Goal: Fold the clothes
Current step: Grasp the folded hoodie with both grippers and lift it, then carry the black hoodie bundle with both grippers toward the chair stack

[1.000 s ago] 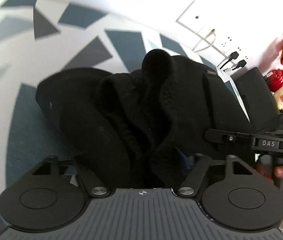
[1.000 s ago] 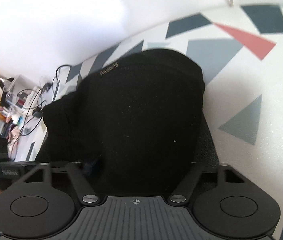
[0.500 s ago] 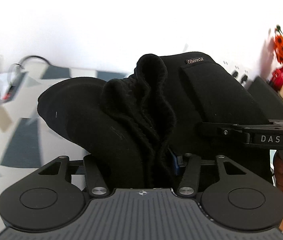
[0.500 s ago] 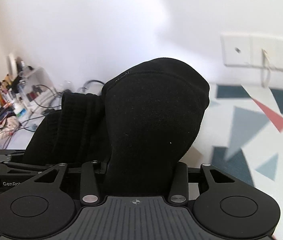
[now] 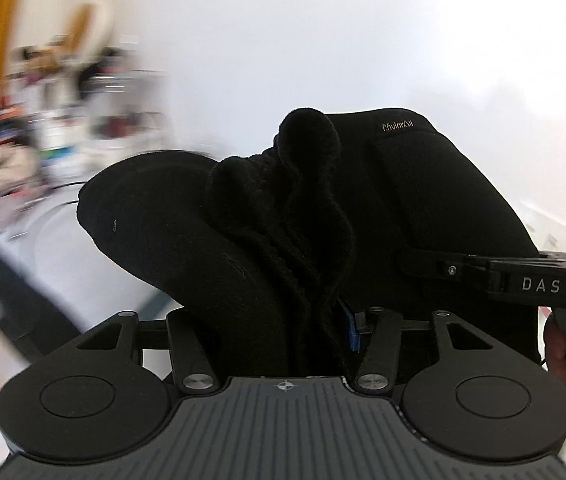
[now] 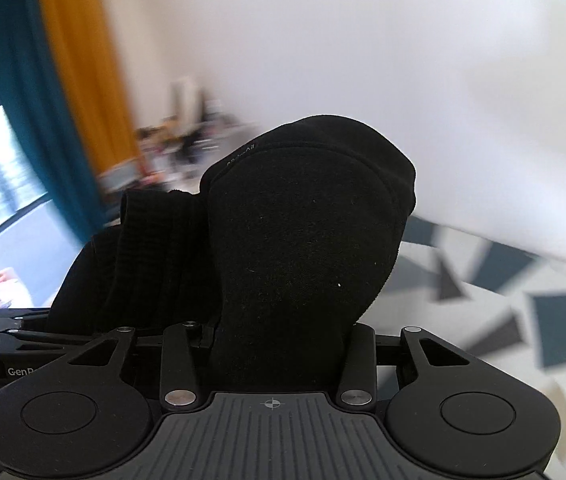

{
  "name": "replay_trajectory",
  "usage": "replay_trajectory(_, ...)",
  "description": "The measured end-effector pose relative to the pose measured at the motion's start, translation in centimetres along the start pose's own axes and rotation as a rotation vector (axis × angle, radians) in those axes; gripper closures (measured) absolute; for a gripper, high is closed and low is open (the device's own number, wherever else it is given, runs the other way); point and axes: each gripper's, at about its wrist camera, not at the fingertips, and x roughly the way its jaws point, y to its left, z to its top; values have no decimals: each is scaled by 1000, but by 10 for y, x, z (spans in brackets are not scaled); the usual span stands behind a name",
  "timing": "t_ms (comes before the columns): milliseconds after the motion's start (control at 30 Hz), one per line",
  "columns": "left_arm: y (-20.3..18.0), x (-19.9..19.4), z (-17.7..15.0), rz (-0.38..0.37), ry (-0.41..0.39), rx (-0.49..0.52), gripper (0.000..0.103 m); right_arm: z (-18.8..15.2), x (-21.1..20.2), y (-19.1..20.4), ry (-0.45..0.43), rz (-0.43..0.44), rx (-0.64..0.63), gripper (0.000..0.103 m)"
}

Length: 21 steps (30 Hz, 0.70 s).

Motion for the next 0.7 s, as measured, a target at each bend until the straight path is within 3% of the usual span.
replay_trajectory(167,34,-48,-19,185,-58,-114,51,15,27,51,45,192,-103,66)
replay_trajectory(333,93,-99,-30,327,-95,-215,51,15,57,119,100,347,-180,66)
replay_trajectory(533,192,-169,-51,456,-162,-319,51,4,94,245,152,488,-285,66)
replay_trajectory(700,287,-227,-67,516,-186,-365,51,-20,112,366,177,555,-342,66)
